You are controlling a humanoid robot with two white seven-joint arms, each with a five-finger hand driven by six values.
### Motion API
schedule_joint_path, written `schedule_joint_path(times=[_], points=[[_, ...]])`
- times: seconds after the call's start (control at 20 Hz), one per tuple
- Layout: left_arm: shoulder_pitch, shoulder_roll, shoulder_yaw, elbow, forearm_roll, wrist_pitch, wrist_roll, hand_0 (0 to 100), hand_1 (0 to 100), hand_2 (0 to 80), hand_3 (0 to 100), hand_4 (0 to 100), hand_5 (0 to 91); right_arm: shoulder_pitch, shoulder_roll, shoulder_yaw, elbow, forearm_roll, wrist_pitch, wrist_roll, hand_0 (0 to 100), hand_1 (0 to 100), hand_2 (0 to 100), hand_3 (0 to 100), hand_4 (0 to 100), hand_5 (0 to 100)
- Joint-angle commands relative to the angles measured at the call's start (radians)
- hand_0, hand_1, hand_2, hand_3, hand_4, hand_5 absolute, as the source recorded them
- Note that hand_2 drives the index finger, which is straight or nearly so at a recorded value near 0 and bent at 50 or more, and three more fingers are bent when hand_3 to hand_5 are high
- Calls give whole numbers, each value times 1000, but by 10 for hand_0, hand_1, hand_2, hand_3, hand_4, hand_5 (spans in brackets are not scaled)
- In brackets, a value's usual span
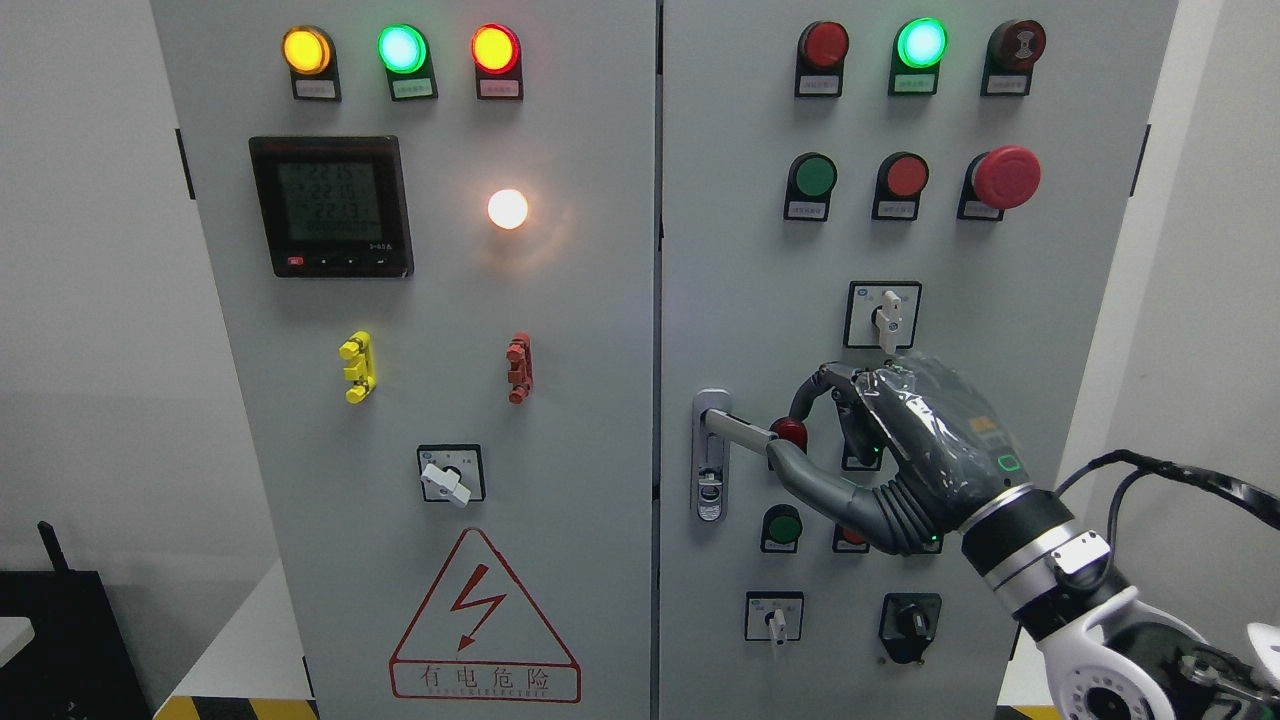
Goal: Release door handle
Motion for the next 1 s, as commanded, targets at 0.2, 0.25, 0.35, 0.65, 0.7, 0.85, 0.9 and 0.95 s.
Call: schedule_joint_path(times=[0.2, 0.25, 0.35, 0.65, 0.7, 0.85, 0.9, 0.95], points=[[-3, 0, 2, 9, 0, 6, 0, 120, 389, 0, 0, 0, 0, -19, 78, 0, 45, -2, 18, 2, 346, 285, 461, 1000, 1000, 1000], [-3, 0, 2, 9, 0, 6, 0, 120, 389, 0, 0, 0, 0, -19, 78, 0, 45, -2, 19, 2, 346, 286, 461, 1000, 1000, 1000], [-3, 0, 2, 9, 0, 6, 0, 120, 389, 0, 0, 0, 0, -16, 79, 0, 45, -2, 28, 2, 346, 286, 462, 1000, 1000, 1000], [-3, 0, 2, 9, 0, 6, 0, 120, 389, 0, 0, 0, 0, -6, 93, 0, 47, -2, 31, 0, 348, 288, 470, 1000, 1000, 1000], [-3, 0, 2, 9, 0, 6, 0, 120, 389, 0, 0, 0, 0, -5, 93, 0, 47, -2, 31, 0, 348, 289, 472, 1000, 1000, 1000], [-3, 0, 2, 9, 0, 6, 0, 120, 389, 0, 0, 0, 0, -2, 92, -2, 48, -4, 32, -1, 349, 291, 472, 1000, 1000, 1000], [-3, 0, 2, 9, 0, 6, 0, 120, 389, 0, 0, 0, 0, -2, 92, 0, 50, -4, 32, -1, 349, 291, 472, 1000, 1000, 1000], [-3, 0, 2, 9, 0, 6, 0, 120, 389, 0, 0, 0, 0, 0, 92, 0, 51, -4, 32, -1, 349, 291, 472, 1000, 1000, 1000]])
